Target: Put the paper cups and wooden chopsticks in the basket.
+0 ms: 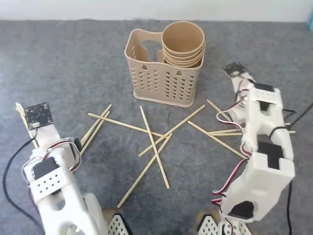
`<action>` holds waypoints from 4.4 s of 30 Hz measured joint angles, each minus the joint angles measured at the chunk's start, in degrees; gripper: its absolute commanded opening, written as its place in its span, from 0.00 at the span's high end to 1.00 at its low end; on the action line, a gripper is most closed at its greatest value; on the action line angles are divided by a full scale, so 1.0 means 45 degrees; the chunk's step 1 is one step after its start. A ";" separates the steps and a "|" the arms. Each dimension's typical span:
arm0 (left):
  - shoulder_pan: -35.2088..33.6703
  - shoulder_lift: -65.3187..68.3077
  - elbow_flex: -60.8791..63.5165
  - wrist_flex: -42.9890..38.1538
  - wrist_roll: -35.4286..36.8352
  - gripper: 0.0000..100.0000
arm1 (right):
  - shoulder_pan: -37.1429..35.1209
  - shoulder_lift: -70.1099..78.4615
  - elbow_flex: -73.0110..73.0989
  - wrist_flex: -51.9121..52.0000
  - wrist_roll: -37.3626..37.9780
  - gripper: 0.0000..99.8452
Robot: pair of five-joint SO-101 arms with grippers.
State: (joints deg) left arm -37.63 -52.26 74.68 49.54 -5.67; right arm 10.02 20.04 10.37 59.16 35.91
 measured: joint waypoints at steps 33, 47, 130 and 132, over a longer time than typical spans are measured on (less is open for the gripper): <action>0.0000 0.0000 0.0000 0.0000 -0.0020 0.77 | -0.1446 0.0176 0.0020 0.0469 0.0938 0.92; 0.0000 0.0000 0.0000 0.0000 -0.0020 0.77 | 0.0059 -0.0215 0.0020 0.0606 0.0938 0.99; 0.0000 -0.0020 0.0156 -0.0254 -0.0039 0.77 | -0.8225 -1.0589 -0.0156 -0.6076 -0.8615 0.84; 0.0000 -0.0020 0.0137 -0.0254 -0.0039 0.77 | -0.7932 -1.2190 -0.0156 -0.4044 -0.9592 0.84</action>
State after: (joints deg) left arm -37.63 -52.35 75.30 48.40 -5.85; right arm -25.67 -34.81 9.67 40.97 -7.25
